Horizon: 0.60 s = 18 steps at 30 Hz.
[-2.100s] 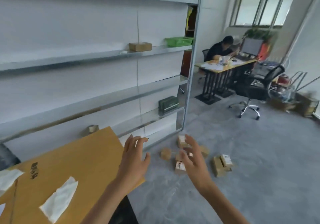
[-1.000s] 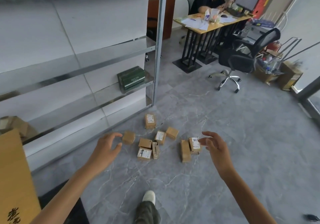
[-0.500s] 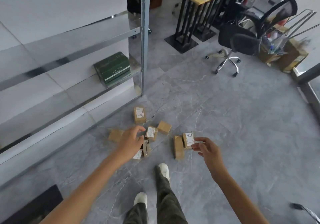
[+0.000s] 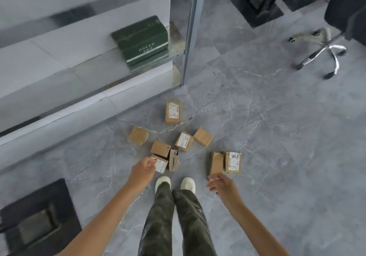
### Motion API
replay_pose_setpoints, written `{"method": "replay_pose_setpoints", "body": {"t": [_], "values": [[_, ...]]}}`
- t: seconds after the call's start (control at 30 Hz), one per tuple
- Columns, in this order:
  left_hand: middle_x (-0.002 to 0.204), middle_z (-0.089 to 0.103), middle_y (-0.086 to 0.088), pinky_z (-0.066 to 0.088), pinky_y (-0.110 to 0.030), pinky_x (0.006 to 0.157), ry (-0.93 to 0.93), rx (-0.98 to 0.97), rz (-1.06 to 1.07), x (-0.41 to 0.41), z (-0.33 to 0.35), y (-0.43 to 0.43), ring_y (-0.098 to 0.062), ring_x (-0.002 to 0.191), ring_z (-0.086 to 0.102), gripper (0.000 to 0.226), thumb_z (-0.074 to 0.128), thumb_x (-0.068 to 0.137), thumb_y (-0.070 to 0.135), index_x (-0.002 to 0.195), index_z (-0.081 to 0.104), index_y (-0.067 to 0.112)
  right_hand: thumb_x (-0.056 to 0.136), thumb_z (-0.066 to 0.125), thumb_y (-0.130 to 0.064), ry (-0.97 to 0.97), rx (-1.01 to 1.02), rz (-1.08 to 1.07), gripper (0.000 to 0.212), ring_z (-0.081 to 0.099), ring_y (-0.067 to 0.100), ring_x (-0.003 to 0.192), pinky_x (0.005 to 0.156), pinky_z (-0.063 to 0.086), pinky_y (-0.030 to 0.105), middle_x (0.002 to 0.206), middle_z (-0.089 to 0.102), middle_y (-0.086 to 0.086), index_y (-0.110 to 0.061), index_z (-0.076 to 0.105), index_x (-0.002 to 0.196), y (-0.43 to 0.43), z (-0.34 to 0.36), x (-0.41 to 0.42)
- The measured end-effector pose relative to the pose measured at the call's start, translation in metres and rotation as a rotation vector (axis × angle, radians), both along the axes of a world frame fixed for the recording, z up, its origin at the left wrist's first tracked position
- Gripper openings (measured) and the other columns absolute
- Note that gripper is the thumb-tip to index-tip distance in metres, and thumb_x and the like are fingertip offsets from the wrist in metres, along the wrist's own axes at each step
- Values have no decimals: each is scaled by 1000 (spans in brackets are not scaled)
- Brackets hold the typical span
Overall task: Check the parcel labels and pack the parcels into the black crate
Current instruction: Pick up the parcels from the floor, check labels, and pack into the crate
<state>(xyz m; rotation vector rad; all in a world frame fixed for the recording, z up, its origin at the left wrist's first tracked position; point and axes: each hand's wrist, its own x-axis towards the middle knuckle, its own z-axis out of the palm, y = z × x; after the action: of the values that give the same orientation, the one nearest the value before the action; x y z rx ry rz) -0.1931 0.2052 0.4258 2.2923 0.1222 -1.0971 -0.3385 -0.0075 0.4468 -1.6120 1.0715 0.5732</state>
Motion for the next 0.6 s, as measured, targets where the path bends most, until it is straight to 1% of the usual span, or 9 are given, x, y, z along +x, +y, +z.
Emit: {"method": "replay_pose_setpoints", "body": {"t": [0.1, 0.2, 0.33, 0.37, 0.43, 0.47, 0.5, 0.57, 0.6], "values": [[117, 64, -12, 44, -27, 82, 60, 64, 41, 13, -90, 1, -24, 105, 59, 24, 49, 93, 16, 114, 60, 9, 99, 42, -11, 69, 5, 13, 17, 63, 8, 73, 58, 47, 7, 94, 68, 10, -12, 59, 96, 7, -81, 24], [121, 61, -13, 48, -36, 91, 86, 116, 27, 31, -200, 5, -25, 109, 57, 30, 48, 94, 16, 121, 56, 9, 98, 43, -13, 99, 14, 99, 20, 63, 10, 81, 73, 52, 21, 93, 66, 0, -21, 60, 93, 20, -184, 52], [133, 53, -15, 41, -32, 94, 40, 130, 30, 67, -353, 15, -28, 121, 51, 42, 50, 93, 13, 134, 45, 5, 97, 44, -10, 67, 145, 169, 24, 59, 18, 102, 96, 47, 32, 109, 62, 3, -15, 63, 112, 42, -333, 103], [137, 49, -16, 38, -33, 98, 16, 133, 20, 77, -390, 18, -29, 125, 47, 46, 50, 93, 14, 137, 41, 3, 98, 42, -11, 55, 153, 192, 27, 57, 18, 104, 97, 45, 33, 109, 61, 2, -17, 62, 115, 47, -370, 117], [138, 47, -17, 36, -39, 103, -5, 138, -30, 96, -458, 20, -31, 127, 45, 49, 53, 92, 18, 137, 39, 2, 99, 35, -12, 3, 124, 304, 30, 54, 20, 98, 89, 44, 33, 100, 57, -1, -25, 59, 110, 58, -442, 144], [133, 50, -18, 39, -41, 102, 5, 142, -54, 102, -488, 20, -32, 122, 48, 47, 56, 91, 19, 133, 42, 3, 98, 34, -13, -21, 86, 372, 30, 55, 23, 98, 86, 45, 33, 100, 57, -1, -25, 57, 111, 64, -475, 155], [127, 54, -17, 42, -43, 99, 28, 141, -65, 107, -513, 20, -31, 116, 52, 44, 58, 89, 19, 128, 44, 4, 97, 34, -14, -35, -8, 459, 31, 54, 25, 105, 89, 45, 35, 107, 57, 1, -23, 53, 120, 68, -505, 165], [119, 58, -12, 46, -45, 95, 68, 108, -41, 111, -555, 18, -28, 110, 56, 40, 59, 87, 14, 124, 46, 8, 95, 37, -19, -54, -310, 685, 39, 45, 29, 121, 99, 40, 44, 125, 55, 5, -18, 41, 134, 75, -555, 181], [116, 60, -10, 48, -44, 92, 66, 89, -20, 111, -569, 14, -26, 107, 58, 39, 58, 86, 11, 123, 48, 9, 94, 38, -22, -58, -427, 789, 42, 42, 30, 124, 101, 37, 45, 126, 55, 7, -16, 36, 136, 76, -573, 186]]}}
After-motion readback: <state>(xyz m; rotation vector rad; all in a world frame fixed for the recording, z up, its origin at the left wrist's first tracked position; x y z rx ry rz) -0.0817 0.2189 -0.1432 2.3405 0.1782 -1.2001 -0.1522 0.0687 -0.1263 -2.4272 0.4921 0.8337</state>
